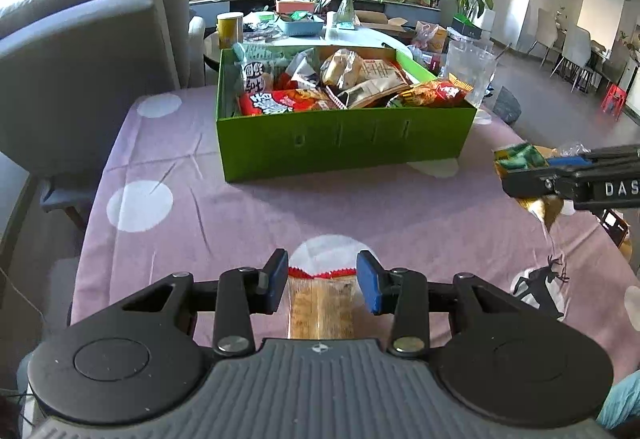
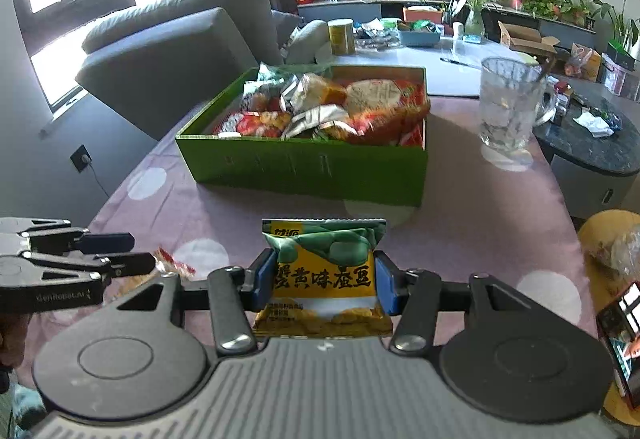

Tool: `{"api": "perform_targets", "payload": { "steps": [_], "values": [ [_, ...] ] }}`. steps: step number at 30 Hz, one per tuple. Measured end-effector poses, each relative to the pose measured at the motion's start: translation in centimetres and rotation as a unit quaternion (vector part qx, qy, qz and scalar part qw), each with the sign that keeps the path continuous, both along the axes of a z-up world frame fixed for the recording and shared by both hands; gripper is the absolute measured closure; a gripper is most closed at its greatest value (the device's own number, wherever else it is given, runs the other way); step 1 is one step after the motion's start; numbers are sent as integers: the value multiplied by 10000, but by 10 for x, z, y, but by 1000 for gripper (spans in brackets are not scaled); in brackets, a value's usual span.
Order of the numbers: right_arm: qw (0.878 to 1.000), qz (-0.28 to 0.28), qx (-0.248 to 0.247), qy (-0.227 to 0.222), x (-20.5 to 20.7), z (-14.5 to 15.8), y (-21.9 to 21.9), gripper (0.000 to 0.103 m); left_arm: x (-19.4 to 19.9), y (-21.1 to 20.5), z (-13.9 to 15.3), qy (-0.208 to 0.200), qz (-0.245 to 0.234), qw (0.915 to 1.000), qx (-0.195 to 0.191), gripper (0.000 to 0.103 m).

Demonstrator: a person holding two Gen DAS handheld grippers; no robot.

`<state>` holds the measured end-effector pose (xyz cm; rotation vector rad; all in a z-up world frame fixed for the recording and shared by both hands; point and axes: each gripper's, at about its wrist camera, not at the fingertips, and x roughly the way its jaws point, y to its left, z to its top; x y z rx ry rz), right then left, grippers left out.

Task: Organize snacks
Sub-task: 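Lift the bread pack with the left gripper while the right gripper grasps the green bean bag, then carry both packs over the green box and lower them inside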

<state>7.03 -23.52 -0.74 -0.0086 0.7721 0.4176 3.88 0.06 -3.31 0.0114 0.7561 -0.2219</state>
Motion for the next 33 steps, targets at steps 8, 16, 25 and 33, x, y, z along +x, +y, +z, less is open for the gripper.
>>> {"api": "perform_targets", "payload": {
  "steps": [8, 16, 25, 33],
  "values": [
    [9999, 96, 64, 5, 4, 1, 5, 10, -7, -9, -22, 389, -286, 9981, 393, 47],
    [9998, 5, 95, 181, 5, -8, 2, 10, -6, -11, -31, 394, -347, 9977, 429, 69],
    [9997, -5, 242, 44, 8, 2, 4, 10, 4, -13, 2, -74, -267, 9989, 372, 69],
    [9993, 11, 362, -133, 15, 16, 10, 10, 20, -24, 27, -386, -376, 9980, 327, 69]
  ]
}}
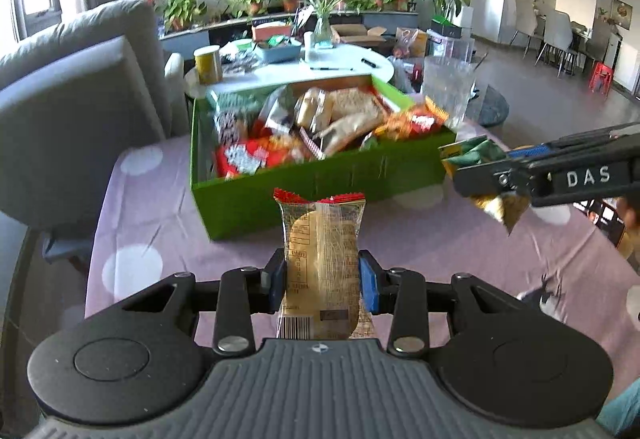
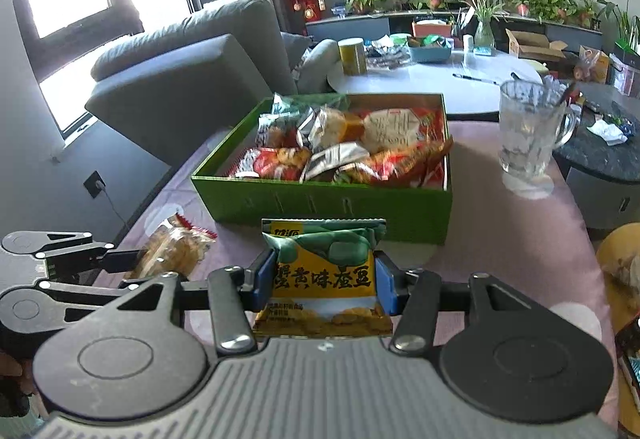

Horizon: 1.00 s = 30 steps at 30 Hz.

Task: Organize snacks
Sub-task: 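Carry both packs over the green box and lower them inside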

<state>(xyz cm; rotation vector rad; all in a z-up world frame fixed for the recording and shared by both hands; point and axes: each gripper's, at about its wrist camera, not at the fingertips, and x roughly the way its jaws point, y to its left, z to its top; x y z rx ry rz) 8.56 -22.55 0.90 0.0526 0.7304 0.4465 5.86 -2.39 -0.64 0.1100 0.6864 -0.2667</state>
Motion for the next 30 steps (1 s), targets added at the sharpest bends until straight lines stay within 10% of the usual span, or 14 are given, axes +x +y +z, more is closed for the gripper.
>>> {"api": "perform_targets", "payload": {
  "steps": [30],
  "values": [
    [9971, -516, 457, -334, 83, 40, -1, 10, 101, -18, 52, -425, -63, 9988, -252, 68]
  ]
}}
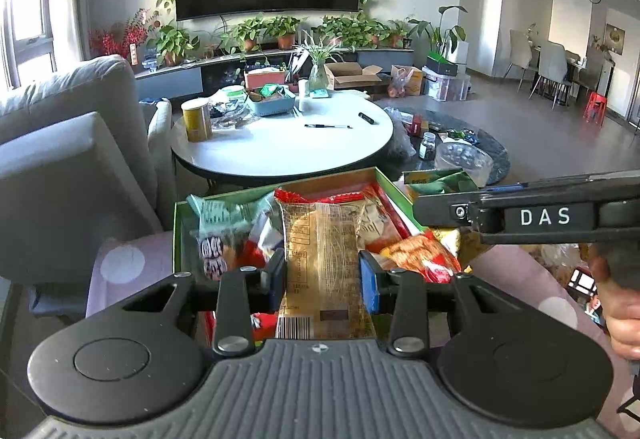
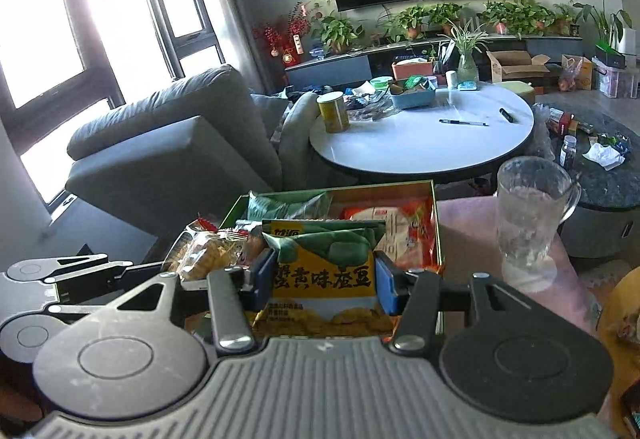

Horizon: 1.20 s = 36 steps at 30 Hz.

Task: Organize snacks
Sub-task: 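Carry both packs over the green box and lower them inside, then open both grippers to release the packs into the box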

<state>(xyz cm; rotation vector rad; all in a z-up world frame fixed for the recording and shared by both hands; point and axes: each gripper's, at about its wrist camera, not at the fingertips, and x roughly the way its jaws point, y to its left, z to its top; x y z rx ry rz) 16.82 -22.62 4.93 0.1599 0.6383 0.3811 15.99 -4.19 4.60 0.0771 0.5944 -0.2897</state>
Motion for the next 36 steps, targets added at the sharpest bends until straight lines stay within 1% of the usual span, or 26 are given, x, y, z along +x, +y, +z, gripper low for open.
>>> {"api": "perform_targets", "payload": {
  "steps": [4, 13, 19, 30, 32, 33, 35, 36],
  "values": [
    [9998, -134, -148, -58, 12, -3, 3, 10, 16, 3, -6, 101, 129, 9999, -29, 68],
    [9994, -221, -133, 217, 38, -21, 3, 10, 48, 12, -27, 417, 299, 9986, -80, 68],
    [9990, -232, -158, 344, 48, -29, 8, 10, 56, 13, -35, 526, 334, 9979, -149, 68],
    [9982, -264, -121, 528, 62, -41, 10, 10, 68, 11, -43, 593, 357, 9975, -164, 67],
    [9981, -339, -97, 496, 64, -42, 11, 10, 68, 11, -46, 618, 452, 9970, -133, 58],
    [9981, -367, -87, 485, 64, -43, 11, 9, 69, 11, -47, 625, 478, 9968, -124, 57],
    [9981, -385, -30, 478, 64, -43, 9, 9, 65, 13, -47, 617, 513, 9967, -118, 49],
    [9981, -389, 3, 481, 63, -43, 8, 9, 64, 13, -47, 603, 537, 9967, -107, 48]
  ]
}}
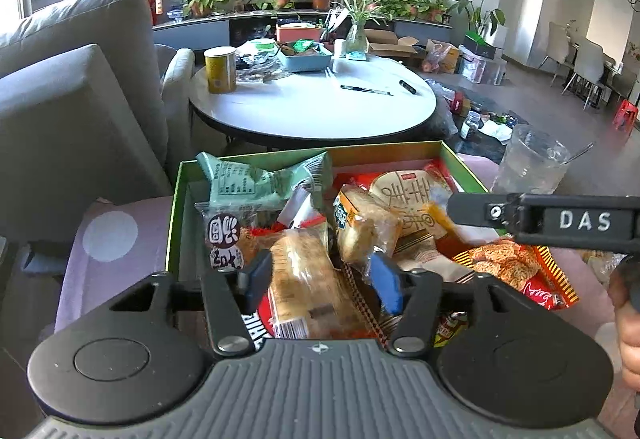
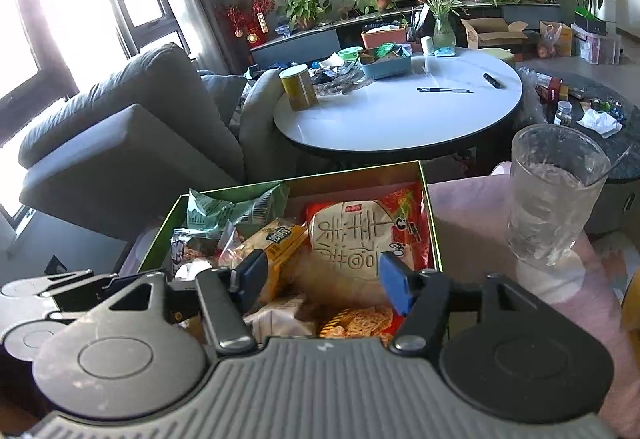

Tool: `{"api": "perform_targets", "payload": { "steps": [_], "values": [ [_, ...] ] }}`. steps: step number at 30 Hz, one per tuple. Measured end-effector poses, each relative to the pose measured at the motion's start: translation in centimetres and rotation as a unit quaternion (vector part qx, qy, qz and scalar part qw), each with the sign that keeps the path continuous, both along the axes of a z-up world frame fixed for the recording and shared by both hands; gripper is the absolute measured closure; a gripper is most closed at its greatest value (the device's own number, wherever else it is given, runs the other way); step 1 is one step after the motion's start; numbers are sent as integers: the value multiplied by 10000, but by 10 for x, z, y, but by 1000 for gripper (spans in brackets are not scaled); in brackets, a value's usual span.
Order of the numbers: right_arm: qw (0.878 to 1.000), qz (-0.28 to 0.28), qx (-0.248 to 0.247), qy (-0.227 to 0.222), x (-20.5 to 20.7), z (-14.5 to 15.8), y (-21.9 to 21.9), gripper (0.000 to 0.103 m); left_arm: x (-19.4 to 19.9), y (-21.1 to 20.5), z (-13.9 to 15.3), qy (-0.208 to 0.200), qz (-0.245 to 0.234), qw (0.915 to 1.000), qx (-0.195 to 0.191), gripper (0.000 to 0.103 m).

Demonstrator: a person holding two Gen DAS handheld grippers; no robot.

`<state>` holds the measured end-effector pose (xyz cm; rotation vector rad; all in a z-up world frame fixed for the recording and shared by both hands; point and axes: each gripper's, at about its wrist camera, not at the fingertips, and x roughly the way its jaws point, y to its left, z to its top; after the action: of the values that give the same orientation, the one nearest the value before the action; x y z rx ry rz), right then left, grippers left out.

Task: Organize snacks
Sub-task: 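Open both grippers to release the packs into the box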

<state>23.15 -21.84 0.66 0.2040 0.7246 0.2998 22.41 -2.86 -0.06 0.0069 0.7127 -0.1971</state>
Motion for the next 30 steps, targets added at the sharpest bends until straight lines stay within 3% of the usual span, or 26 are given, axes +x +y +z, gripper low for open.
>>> {"api": "perform_targets", "payload": {
  "steps": [11, 27, 30],
  "values": [
    [9999, -27, 169, -4, -18, 6, -10, 9, -22, -3, 11, -167, 111, 9996, 174, 26],
    [9995, 82, 229, -214, -65, 25, -16, 9, -77, -15, 28, -456, 287, 9983, 210, 13],
    [9994, 86, 213, -240, -76, 27, -17, 9, -88, -16, 27, -434, 389, 9979, 280, 6]
  ]
}}
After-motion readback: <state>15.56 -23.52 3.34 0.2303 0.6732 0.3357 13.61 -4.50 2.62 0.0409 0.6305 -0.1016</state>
